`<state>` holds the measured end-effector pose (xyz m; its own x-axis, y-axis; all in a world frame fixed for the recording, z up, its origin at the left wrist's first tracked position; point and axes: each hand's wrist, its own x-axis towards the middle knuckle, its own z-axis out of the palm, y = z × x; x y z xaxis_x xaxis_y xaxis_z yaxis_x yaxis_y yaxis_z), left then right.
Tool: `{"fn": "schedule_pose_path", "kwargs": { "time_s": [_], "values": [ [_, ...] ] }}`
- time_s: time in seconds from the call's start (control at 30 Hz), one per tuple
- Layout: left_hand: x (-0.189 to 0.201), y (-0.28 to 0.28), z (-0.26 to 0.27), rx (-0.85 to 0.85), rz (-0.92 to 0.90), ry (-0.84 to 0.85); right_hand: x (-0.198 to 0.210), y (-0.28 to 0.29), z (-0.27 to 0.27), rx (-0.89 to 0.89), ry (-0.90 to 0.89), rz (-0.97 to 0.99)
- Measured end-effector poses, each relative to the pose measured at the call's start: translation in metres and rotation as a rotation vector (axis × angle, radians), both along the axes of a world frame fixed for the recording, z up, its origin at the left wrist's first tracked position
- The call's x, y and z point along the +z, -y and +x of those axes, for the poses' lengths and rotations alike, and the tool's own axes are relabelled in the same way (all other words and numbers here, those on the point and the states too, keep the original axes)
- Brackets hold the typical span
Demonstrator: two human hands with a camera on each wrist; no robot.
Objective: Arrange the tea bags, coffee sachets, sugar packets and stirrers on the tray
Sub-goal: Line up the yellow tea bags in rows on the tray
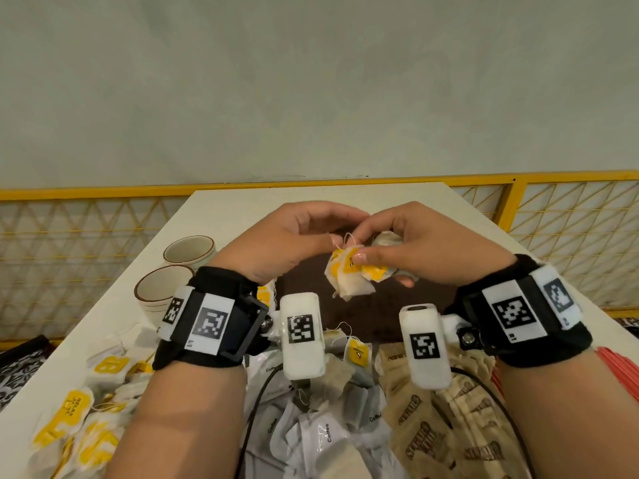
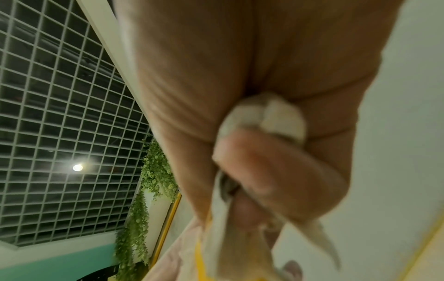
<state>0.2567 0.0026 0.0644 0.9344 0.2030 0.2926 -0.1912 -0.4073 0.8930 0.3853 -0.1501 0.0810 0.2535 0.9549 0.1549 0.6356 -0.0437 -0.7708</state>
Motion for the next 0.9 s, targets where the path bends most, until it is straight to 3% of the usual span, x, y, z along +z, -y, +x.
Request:
{"fn": "schedule_pose_path", "kwargs": {
  "time_s": [0.23, 0.33, 0.43, 0.53, 0.63, 0.77, 0.9],
  "values": [
    [-0.003, -0.006, -0.003, 0.031, 0.082, -0.144, 0.000, 0.001, 0.003, 0.005, -0.011, 0.021],
    [-0.006, -0.008, 0.001, 0.138, 0.076, -0.072, -0.001, -0.001, 0.011, -0.095, -0.018, 0.130],
    [-0.011, -0.014, 0.006, 0.291, -0.035, 0.015, -0.002, -0.001, 0.021, -0.193, -0.134, 0.255],
    [-0.014, -0.014, 0.013, 0.389, -0.164, 0.082, -0.001, -0.002, 0.018, -0.126, -0.332, 0.268],
    [-0.014, -0.009, 0.017, 0.371, -0.210, 0.118, -0.002, -0.007, 0.011, -0.072, -0.399, 0.276],
    [-0.011, -0.001, 0.018, 0.281, -0.172, 0.135, -0.010, -0.017, 0.009, -0.166, -0.342, 0.299],
    [-0.007, 0.003, 0.016, 0.232, -0.332, 0.123, -0.011, -0.020, 0.010, -0.257, -0.357, 0.349]
  ]
}}
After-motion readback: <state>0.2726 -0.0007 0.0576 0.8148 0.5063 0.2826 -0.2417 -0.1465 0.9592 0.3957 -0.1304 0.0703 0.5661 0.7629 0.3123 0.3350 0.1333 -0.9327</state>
